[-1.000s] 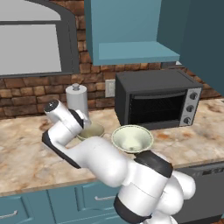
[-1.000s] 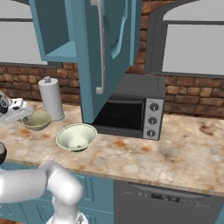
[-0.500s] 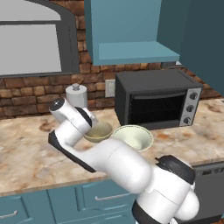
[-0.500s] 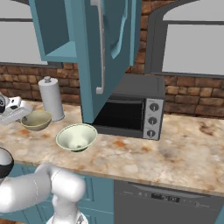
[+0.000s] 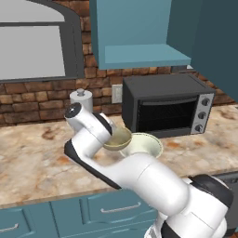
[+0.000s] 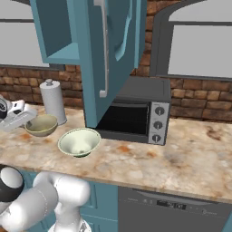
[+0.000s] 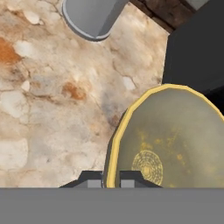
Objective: Pick up the bowls on the counter and stack them on top of one another in the open cabinet. Place the smaller bowl on top of the larger bowl.
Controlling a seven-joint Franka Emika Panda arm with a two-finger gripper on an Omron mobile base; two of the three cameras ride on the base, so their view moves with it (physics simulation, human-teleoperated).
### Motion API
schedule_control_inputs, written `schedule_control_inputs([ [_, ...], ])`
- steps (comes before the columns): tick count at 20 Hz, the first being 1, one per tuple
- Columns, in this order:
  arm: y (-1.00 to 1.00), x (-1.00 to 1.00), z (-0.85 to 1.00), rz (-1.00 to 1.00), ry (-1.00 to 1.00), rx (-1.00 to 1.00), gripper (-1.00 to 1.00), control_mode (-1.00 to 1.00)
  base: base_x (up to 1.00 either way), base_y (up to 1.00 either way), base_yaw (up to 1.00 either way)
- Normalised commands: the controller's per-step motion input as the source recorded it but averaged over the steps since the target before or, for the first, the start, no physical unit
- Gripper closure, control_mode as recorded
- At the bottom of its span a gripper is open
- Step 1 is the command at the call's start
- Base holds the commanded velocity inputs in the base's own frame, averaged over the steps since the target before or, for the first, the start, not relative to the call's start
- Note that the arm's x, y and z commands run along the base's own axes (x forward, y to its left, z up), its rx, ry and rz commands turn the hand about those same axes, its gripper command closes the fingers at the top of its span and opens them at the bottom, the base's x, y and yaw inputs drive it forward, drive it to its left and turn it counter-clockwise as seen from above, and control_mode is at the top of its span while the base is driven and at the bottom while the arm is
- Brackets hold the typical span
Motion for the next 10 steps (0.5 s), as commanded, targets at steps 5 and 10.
schedule_control_inputs([
  [5,-0.42,-0.14,0.14,0.01,0.00,-0.03,1.00,-1.00,0.00,0.00,0.00],
  [10,-0.44,-0.11,0.10,0.02,0.00,-0.03,1.00,-1.00,0.00,0.00,0.00],
])
